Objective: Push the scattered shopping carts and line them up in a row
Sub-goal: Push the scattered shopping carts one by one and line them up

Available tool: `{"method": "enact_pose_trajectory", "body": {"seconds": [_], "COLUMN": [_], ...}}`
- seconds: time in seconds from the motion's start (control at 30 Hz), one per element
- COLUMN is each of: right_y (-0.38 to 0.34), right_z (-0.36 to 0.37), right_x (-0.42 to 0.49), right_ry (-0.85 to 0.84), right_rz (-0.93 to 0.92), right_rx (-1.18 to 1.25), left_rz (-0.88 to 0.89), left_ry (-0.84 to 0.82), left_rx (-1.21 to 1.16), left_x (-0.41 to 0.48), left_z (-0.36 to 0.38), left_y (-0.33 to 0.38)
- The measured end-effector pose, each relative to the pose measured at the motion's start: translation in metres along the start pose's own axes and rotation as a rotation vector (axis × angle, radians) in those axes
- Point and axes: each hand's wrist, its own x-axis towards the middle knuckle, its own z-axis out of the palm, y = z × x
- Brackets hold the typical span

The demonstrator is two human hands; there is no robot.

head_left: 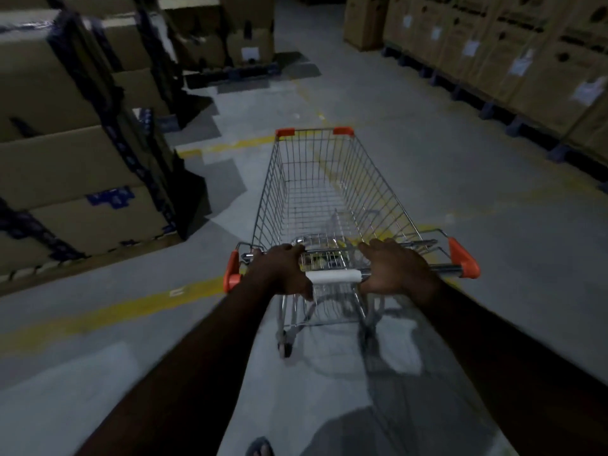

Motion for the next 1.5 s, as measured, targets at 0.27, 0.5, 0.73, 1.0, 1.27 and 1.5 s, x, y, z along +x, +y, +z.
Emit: {"method": "enact_pose_trajectory", "body": {"seconds": [0.27,0.5,0.73,1.0,1.27,1.5], "right_y": [0.0,-0.044,-0.104,-0.2,-0.3,-0.386], "right_z": [-0.012,-0.012,-0.01,-0.008,-0.005,0.009], "right_x": [0.011,0.012,0.005,-0.005,-0.028,-0.033], "right_ry": [-0.033,-0.042,-0.023,-0.077,-0.091,-0.105], "right_rz": [-0.195,-0.366,-0.573,-0.811,-0.894,-0.957], "right_rx": [-0.043,-0.06,-0.099,-0.126,-0.067,-0.074], "left_rz": [-0.183,-0.364,-0.551,-0.677,-0.852,-1.004], "left_ry": [0.068,0.124,0.162,0.201,0.345,0.391], "left_rx": [-0.063,-0.114,-0.179,-0.192,-0.277,-0.32], "left_x": [-0.039,-0.093,-0.16,-0.248,-0.323,-0.376], "left_z": [0.014,0.03,0.054,0.078,0.095,0.102], "left_y": [0.009,-0.012,-0.04,-0.092,-0.14,-0.188]}}
